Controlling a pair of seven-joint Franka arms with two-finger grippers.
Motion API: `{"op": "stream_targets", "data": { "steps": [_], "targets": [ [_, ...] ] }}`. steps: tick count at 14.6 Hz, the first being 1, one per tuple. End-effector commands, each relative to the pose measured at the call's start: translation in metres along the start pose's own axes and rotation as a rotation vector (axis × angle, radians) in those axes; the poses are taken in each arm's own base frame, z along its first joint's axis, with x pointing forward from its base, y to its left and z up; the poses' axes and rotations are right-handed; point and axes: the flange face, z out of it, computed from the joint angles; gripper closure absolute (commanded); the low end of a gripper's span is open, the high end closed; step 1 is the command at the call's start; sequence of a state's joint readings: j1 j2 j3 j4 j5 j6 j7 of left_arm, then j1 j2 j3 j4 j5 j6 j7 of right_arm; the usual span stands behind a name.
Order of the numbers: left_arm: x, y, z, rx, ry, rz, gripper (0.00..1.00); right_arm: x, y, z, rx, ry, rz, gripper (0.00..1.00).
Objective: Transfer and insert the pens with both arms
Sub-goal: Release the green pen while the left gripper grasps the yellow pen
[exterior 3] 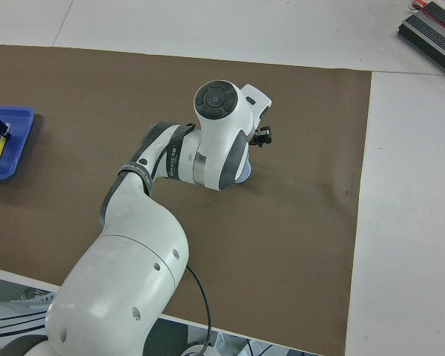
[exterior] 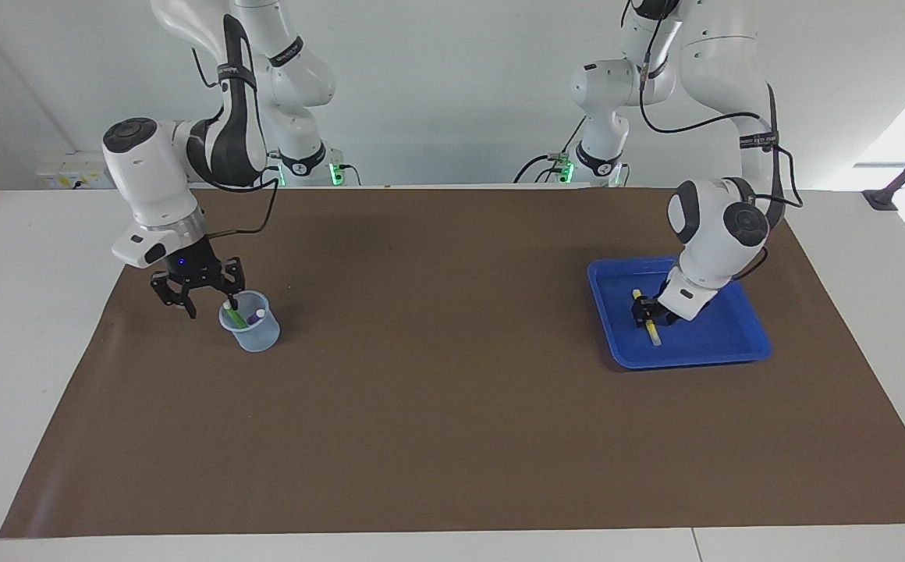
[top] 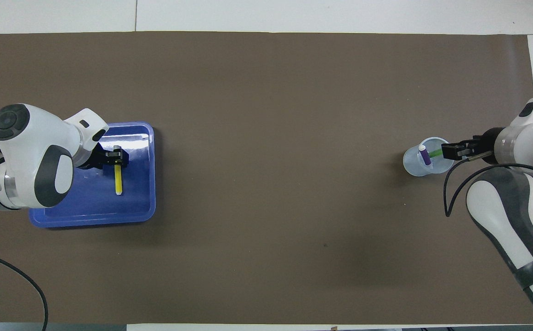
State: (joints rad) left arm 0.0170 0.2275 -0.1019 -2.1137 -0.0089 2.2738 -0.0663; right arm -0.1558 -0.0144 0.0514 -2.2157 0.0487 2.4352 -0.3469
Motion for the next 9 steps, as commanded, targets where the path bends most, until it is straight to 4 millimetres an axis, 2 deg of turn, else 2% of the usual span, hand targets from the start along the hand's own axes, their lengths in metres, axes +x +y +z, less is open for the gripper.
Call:
{"op": "stream_targets", "data": {
  "steps": [1,3,5,6,9],
  "targets": [
    [0.005,0.002,0.004,0.015,0.005,0.021,0.56,0.015,0.006,-0.006,-0.006,0.018,0.091,0.00],
    [0.006,0.002,0.004,0.015,0.007,0.021,0.71,0.022,0.004,-0.013,-0.002,0.013,0.114,0.00],
    [0.005,0.001,0.004,0.015,0.004,0.019,0.92,0.035,0.001,-0.032,0.008,-0.012,0.149,0.00],
    [0.006,-0.001,0.003,0.015,0.004,0.016,1.00,0.044,0.001,-0.048,0.010,-0.033,0.177,0.00],
    [0.008,-0.006,0.000,0.015,0.004,0.009,1.00,0.066,-0.015,-0.086,0.016,-0.082,0.217,0.00]
  ]
}}
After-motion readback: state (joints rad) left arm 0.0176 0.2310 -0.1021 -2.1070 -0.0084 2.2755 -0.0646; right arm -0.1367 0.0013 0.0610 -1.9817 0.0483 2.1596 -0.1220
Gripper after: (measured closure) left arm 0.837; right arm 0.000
